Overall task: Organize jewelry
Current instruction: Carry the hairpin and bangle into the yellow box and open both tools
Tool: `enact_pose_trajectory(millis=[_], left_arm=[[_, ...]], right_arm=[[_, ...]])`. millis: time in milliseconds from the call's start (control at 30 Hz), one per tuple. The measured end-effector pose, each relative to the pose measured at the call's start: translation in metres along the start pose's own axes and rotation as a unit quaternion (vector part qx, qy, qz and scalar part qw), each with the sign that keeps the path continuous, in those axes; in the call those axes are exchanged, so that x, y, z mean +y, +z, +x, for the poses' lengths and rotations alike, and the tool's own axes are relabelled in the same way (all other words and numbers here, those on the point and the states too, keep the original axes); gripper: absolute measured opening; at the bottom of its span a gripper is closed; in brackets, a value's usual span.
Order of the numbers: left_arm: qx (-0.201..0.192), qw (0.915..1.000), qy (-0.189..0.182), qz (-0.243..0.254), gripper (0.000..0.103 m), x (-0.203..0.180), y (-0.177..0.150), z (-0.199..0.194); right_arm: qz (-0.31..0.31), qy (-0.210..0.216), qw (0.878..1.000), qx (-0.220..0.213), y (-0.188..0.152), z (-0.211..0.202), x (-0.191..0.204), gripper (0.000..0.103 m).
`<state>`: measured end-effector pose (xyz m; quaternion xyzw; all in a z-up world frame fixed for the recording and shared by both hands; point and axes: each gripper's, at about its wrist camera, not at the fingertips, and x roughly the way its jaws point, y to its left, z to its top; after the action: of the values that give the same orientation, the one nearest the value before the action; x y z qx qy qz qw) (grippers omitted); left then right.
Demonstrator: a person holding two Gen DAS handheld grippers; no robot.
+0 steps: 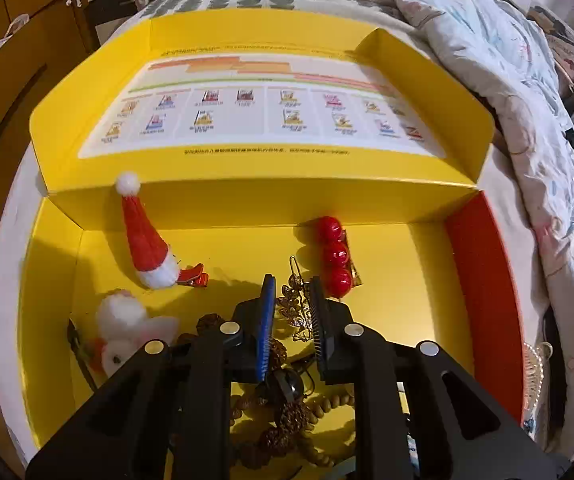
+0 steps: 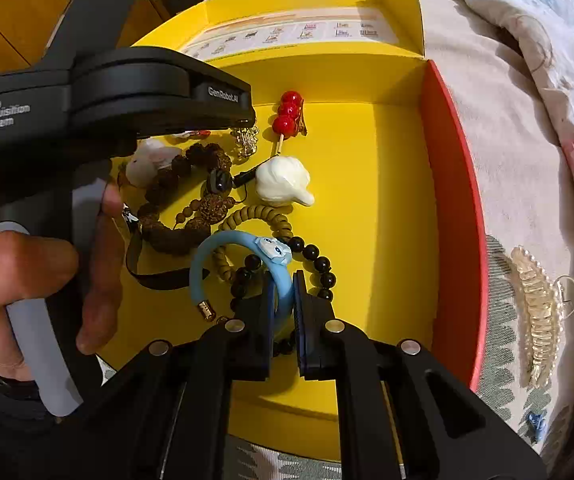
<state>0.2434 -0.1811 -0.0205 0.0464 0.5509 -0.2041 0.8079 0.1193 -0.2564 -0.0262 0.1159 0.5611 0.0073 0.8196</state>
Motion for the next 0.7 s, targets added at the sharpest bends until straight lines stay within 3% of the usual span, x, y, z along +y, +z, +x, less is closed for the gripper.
enact_pose_trajectory(millis=[567, 700], left_arm=[[0.007, 0.9999, 0.000, -0.014, 0.020, 0.008, -0.002, 0.003], [-0.007, 0.9999, 0.001, -0.015, 0.029, 0.009, -0.002, -0.009]], right_arm=[[0.000, 0.002, 1.000, -0.005, 0.000, -0.001, -0.003, 0.017], [0.001, 0.015, 1.000, -0.018, -0.001, -0.012, -0.006, 0.018]])
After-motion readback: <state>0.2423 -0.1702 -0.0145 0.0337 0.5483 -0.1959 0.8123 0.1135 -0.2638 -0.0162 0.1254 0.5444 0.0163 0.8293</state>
